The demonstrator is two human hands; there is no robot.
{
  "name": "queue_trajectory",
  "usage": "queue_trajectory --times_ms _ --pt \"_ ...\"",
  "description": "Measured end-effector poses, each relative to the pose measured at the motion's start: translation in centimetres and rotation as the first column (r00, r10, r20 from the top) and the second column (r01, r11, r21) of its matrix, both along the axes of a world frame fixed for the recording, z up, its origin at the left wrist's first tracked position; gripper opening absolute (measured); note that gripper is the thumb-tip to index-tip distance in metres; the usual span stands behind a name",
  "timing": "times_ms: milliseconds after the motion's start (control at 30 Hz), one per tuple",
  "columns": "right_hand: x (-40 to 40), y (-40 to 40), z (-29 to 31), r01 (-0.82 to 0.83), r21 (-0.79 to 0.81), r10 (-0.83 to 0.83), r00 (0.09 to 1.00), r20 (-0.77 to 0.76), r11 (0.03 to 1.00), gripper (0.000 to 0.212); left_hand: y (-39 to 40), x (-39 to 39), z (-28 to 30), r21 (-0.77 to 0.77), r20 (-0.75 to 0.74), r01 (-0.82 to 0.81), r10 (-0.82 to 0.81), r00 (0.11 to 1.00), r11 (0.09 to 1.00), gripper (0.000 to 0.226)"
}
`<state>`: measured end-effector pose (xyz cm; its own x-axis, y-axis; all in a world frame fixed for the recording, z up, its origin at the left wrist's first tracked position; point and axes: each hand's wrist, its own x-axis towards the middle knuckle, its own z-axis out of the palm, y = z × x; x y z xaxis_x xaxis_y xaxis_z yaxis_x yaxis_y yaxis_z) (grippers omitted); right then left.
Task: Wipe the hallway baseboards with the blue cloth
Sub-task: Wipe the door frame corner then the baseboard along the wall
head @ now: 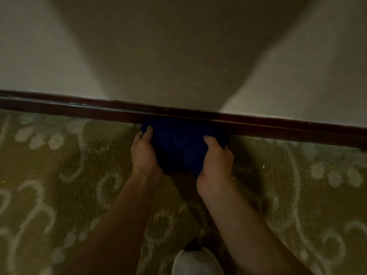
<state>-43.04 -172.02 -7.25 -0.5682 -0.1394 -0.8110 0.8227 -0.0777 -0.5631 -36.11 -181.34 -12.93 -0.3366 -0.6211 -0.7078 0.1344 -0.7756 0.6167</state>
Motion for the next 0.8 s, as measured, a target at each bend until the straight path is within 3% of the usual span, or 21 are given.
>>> queue_trajectory --times_ms 100,167,300,567,733,800 --pt "-0.3 -0.8 -0.3 0.017 0.020 -0.016 1.000 -0.026 1.000 0.049 -0.4 -0.2 -0.2 0.075 0.014 0.027 -0.028 1.000 0.997 0.070" --pt "-0.4 -1.4 -0.4 0.030 0.021 -0.030 0.999 -0.018 0.999 0.045 -0.5 -0.1 0.1 0.115 0.009 0.045 -0.046 0.999 0.992 0.061" --pt "0.1 -2.3 -0.3 0.032 0.081 -0.030 0.999 -0.027 0.996 0.057 -0.2 -0.7 1.7 0.174 0.030 0.077 -0.084 0.996 0.982 0.047" --pt "-0.5 -3.0 -0.6 0.018 0.122 -0.011 0.999 -0.053 0.992 0.060 -0.8 -0.7 2.2 0.176 0.001 0.115 -0.117 0.993 0.978 0.042" --pt "1.1 -1.2 0.3 -0.078 0.059 0.088 0.978 -0.189 0.995 0.016 -0.9 -0.6 1.8 0.192 -0.124 0.172 -0.150 0.981 0.966 0.040" --pt "2.1 -0.5 0.5 -0.154 0.097 0.173 0.955 -0.239 0.983 0.014 -1.5 -0.1 1.7 0.208 -0.135 0.210 -0.185 0.973 0.955 0.047"
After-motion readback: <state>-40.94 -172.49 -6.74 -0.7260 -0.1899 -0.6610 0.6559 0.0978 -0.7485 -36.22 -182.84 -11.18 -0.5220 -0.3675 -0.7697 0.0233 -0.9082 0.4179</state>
